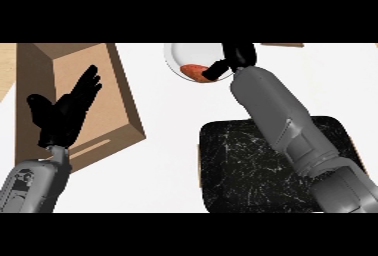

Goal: Pick the sweet potato from the tray and place it in the plate

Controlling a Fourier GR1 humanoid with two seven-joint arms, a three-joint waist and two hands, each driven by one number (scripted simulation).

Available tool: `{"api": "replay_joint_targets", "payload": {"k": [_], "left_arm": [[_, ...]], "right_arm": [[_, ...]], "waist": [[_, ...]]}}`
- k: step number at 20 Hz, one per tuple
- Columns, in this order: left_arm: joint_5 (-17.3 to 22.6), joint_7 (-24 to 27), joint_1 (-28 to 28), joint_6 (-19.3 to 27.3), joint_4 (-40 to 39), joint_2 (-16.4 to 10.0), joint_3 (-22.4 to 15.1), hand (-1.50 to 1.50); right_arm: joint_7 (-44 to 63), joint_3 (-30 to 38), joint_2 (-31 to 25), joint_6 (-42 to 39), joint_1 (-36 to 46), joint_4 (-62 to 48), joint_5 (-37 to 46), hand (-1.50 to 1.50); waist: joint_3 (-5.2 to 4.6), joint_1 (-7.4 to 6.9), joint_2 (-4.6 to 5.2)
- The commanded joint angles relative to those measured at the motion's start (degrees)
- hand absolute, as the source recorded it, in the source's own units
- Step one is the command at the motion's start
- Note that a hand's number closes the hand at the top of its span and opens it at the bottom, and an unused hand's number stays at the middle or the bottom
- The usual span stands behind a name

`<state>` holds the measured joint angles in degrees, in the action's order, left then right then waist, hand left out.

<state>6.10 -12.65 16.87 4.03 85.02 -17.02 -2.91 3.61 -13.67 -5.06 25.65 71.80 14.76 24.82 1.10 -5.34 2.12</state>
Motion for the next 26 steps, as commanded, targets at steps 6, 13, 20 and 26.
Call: {"api": "replay_joint_targets", "payload": {"k": [6,13,20,26], "left_arm": [[0.9,0.3,-3.2,-0.9,-2.3,0.3,1.0,0.00],[0.6,1.9,-5.1,-0.6,-2.9,1.3,1.7,0.00],[-0.8,-0.2,-3.9,0.2,-1.8,2.2,1.0,0.00],[-0.4,1.5,-3.8,-1.3,-3.5,1.8,2.1,0.00]], "right_arm": [[-19.8,9.4,0.6,0.6,1.4,7.4,-9.2,-1.50],[-18.5,19.2,2.7,-6.5,2.3,4.5,-19.4,-1.50],[-21.8,22.4,-1.7,-19.0,1.4,0.9,-22.7,-1.50],[-27.3,23.5,-5.6,-21.8,0.8,-1.3,-22.6,-1.50]], "waist": [[-0.98,0.83,-0.25],[-1.11,1.69,-0.56],[-1.08,2.31,-0.83],[-1.09,1.74,-0.37]]}}
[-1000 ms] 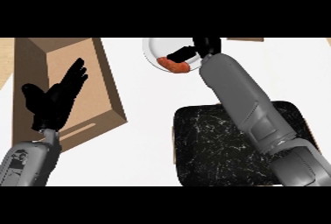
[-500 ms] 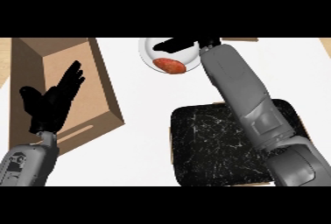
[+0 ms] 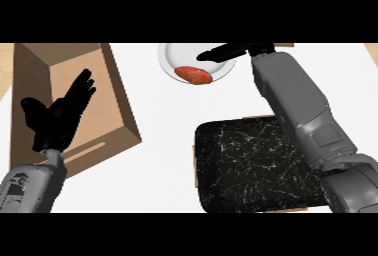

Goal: Pick the sweet potato from the tray and place it in the plate

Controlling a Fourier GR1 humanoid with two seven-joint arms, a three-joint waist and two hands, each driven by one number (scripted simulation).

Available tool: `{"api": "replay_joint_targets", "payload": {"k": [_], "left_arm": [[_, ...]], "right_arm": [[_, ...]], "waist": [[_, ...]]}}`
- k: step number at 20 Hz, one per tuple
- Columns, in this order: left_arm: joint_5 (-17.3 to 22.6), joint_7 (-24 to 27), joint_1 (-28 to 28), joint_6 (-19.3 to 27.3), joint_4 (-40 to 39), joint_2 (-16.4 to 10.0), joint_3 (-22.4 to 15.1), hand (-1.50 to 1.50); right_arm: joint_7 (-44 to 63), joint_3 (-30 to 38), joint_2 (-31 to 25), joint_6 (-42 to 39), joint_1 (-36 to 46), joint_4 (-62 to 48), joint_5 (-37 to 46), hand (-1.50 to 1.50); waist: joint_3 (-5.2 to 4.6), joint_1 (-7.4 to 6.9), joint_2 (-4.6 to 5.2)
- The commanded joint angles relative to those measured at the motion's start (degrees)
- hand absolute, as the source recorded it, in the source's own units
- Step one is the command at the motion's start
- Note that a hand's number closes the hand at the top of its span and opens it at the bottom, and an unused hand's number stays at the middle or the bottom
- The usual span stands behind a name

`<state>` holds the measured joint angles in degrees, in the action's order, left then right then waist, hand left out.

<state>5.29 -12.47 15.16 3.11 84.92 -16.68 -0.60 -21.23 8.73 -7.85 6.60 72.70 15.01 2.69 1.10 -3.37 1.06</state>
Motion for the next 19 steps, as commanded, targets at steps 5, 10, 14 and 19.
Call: {"api": "replay_joint_targets", "payload": {"k": [5,10,14,19], "left_arm": [[0.3,0.5,-3.8,-1.1,-0.9,1.0,-0.1,0.00],[-0.5,1.1,-3.3,-0.6,-2.5,1.7,0.3,0.00],[-1.1,1.6,-4.6,-1.0,-1.2,2.7,-1.1,0.00],[-2.3,2.1,-3.7,0.6,-2.1,4.3,-1.3,0.00]], "right_arm": [[-6.6,1.1,-2.9,-1.6,-2.9,-3.5,0.5,-1.50],[-6.2,0.7,-6.0,-3.7,-2.5,-5.2,1.5,-1.50],[-6.2,0.5,-6.3,-2.1,-2.2,-6.3,2.3,-1.50],[-8.0,0.1,-8.2,-3.7,-4.9,-7.4,3.1,-1.50]], "waist": [[-1.06,-0.42,0.39],[-1.07,-0.16,0.43],[-1.06,-0.90,0.59],[-1.04,-0.27,0.64]]}}
